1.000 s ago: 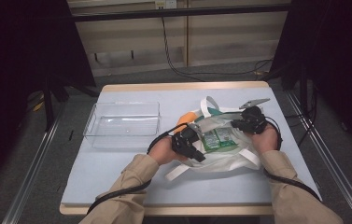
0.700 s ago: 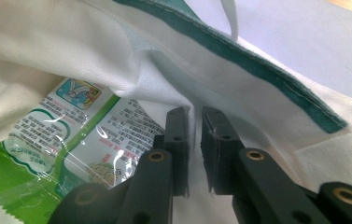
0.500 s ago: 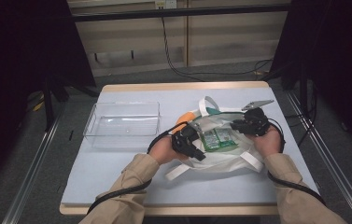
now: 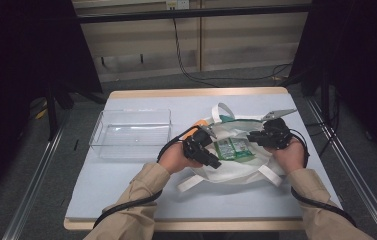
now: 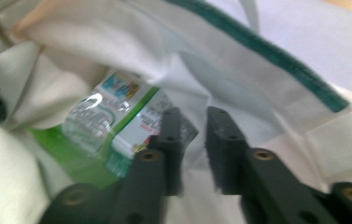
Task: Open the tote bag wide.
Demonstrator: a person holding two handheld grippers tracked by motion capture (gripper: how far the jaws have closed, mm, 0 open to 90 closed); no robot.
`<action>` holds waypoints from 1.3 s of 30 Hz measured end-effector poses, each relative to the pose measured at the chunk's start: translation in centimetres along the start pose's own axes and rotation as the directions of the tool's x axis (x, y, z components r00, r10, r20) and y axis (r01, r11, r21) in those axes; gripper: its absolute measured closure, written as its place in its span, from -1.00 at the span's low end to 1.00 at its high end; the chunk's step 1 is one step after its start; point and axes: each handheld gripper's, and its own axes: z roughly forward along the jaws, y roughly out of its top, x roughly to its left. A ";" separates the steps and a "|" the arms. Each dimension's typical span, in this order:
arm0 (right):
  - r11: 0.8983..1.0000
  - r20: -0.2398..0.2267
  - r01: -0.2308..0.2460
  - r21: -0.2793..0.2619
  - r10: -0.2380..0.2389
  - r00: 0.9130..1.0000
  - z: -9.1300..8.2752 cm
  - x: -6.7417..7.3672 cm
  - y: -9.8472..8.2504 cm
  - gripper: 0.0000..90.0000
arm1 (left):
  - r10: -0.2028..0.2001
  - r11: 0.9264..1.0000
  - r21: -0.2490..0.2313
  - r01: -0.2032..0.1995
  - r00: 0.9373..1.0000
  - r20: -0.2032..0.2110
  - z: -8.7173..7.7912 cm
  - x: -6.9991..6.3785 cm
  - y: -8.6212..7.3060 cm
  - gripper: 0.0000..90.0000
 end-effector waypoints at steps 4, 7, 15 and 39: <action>1.000 -0.023 0.011 0.017 -0.010 1.000 0.0 0.3 -0.3 1.00 | -0.032 0.999 -0.036 0.031 0.999 -0.031 -0.8 0.2 0.3 0.52; 0.999 -0.024 0.019 0.041 -0.018 1.000 0.2 0.5 -0.4 1.00 | -0.097 0.994 -0.059 0.092 0.992 -0.082 -1.0 0.4 0.6 0.55; 0.997 -0.043 0.047 0.067 -0.044 0.998 0.7 0.7 -0.5 1.00 | -0.067 0.998 -0.025 0.064 0.991 -0.113 0.5 0.2 0.5 0.83; 0.999 -0.025 0.032 0.036 -0.031 0.999 0.7 -0.2 -0.6 0.80 | -0.051 0.999 -0.003 0.051 0.994 -0.097 1.3 0.1 -0.7 0.87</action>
